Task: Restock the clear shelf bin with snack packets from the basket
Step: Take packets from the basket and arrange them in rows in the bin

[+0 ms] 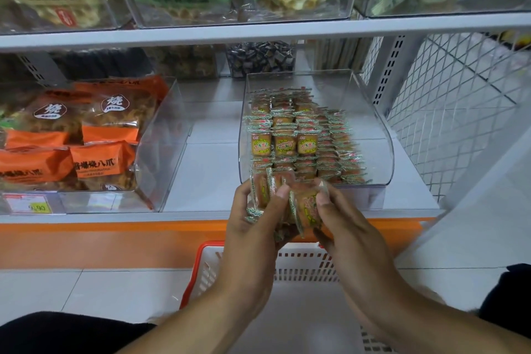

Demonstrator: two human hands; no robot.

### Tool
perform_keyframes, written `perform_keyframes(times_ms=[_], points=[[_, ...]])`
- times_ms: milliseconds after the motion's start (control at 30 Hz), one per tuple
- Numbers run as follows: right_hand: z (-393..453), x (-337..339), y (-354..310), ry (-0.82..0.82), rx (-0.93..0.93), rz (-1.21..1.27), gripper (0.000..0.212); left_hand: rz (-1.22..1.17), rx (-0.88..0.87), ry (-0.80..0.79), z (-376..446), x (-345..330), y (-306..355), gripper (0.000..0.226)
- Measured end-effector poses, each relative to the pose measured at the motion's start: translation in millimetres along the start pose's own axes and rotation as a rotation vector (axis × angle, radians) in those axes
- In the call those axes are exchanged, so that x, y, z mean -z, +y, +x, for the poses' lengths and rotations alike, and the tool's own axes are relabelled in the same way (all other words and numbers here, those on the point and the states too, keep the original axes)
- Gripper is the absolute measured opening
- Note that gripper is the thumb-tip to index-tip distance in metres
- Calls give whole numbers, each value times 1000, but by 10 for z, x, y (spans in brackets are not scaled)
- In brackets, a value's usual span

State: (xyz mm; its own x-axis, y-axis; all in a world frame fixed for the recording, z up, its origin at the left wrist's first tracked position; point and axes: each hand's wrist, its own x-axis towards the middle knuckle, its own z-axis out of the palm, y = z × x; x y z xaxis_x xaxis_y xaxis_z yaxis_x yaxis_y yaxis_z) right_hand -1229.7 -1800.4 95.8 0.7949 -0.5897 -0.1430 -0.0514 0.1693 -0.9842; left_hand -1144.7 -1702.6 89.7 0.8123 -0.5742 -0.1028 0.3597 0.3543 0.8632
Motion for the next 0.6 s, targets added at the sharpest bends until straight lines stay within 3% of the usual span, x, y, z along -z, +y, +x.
perform_keyframes(times_ms=[133, 233, 400, 600], points=[[10, -25, -56, -81, -11, -37, 66, 15, -8, 26, 23, -18, 3, 30], [-9, -26, -168, -101, 39, -86, 63, -27, 21, 38, 78, -31, 71, 27], [-35, -25, -360, -2, 193, -57, 66, -17, 14, -39, 220, -103, 205, 24], [287, 147, -691, 118, 326, -64, 64, 100, 9, 17, 482, -193, 339, 32]])
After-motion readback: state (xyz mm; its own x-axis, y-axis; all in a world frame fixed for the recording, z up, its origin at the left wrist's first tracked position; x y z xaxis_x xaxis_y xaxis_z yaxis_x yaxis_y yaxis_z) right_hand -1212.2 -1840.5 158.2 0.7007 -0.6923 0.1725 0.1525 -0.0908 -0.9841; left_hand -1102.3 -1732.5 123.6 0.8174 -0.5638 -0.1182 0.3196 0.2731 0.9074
